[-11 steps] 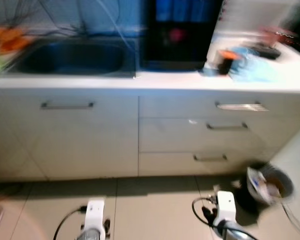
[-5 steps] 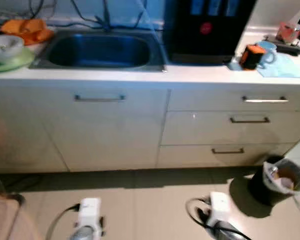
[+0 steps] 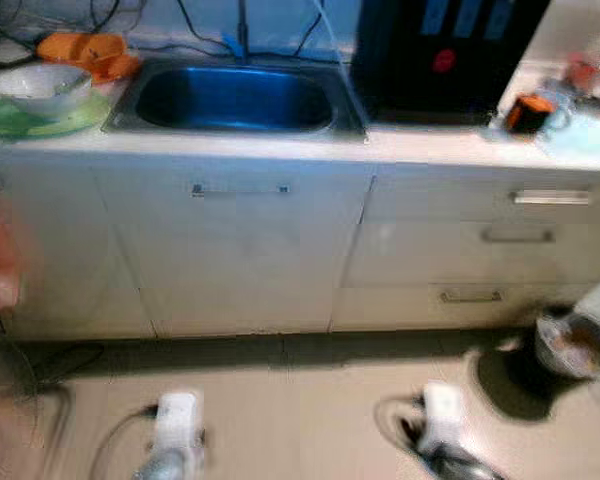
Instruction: Kitchen organization
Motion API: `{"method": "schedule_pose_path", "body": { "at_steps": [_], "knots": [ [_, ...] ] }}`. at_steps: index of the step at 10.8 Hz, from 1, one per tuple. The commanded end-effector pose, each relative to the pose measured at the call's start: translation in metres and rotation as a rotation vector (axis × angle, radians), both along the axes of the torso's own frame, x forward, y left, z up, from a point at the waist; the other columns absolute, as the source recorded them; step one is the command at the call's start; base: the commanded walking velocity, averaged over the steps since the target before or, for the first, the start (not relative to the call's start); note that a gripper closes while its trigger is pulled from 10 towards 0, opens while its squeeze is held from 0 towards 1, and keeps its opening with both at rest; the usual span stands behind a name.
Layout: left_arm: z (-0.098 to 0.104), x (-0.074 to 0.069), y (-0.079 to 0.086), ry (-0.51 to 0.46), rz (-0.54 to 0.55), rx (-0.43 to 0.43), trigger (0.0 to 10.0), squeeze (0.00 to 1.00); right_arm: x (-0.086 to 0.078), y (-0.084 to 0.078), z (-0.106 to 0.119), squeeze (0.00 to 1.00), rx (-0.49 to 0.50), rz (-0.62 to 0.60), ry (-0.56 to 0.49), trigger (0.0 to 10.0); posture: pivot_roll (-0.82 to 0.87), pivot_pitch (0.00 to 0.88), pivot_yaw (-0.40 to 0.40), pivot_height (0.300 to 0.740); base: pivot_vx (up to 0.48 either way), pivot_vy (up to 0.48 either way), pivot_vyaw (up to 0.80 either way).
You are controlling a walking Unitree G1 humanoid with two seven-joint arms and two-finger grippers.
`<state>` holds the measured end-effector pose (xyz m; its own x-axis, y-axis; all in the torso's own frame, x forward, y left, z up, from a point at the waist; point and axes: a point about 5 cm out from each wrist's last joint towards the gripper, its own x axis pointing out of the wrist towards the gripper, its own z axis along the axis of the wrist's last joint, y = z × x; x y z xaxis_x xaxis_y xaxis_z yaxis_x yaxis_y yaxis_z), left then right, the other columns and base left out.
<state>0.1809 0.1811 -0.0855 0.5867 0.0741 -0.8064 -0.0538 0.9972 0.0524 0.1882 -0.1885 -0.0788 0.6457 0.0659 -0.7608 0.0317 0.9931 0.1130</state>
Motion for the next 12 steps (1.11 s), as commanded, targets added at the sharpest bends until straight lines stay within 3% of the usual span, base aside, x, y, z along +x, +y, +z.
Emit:
{"method": "schedule_pose_path", "body": {
  "at_steps": [1, 3, 9, 11, 12],
  "knots": [
    [0.001, 0.001, 0.005, 0.000, 0.009, 0.012, 10.0, 0.00, 0.003, 0.004, 0.001, 0.00, 0.007, 0.003, -0.009, 10.0, 0.01, 0.000, -0.034, 0.740, 0.000, 0.334, 0.00],
    [0.001, 0.001, 0.004, -0.002, 0.009, 0.011, 10.0, 0.00, 0.003, 0.004, 0.001, 0.00, 0.007, 0.005, -0.009, 10.0, 0.02, 0.002, -0.037, 0.740, 0.000, 0.381, 0.00],
    [0.002, 0.004, 0.002, -0.018, 0.001, 0.012, 10.0, 0.00, 0.003, 0.004, 0.001, 0.00, 0.013, 0.006, -0.015, 10.0, 0.01, 0.000, -0.034, 0.740, 0.000, 0.000, 0.00],
    [0.006, 0.010, 0.001, -0.051, -0.009, 0.024, 10.0, 0.00, 0.004, 0.004, 0.002, 0.00, 0.013, 0.009, -0.032, 10.0, 0.01, 0.001, -0.034, 0.740, 0.000, 0.000, 0.00],
    [0.015, 0.025, 0.003, -0.131, 0.008, 0.035, 10.0, 0.00, 0.006, 0.003, 0.004, 0.00, -0.003, 0.008, -0.063, 10.0, 0.01, 0.002, -0.036, 0.740, 0.000, 0.000, 0.00]
  ]
}}
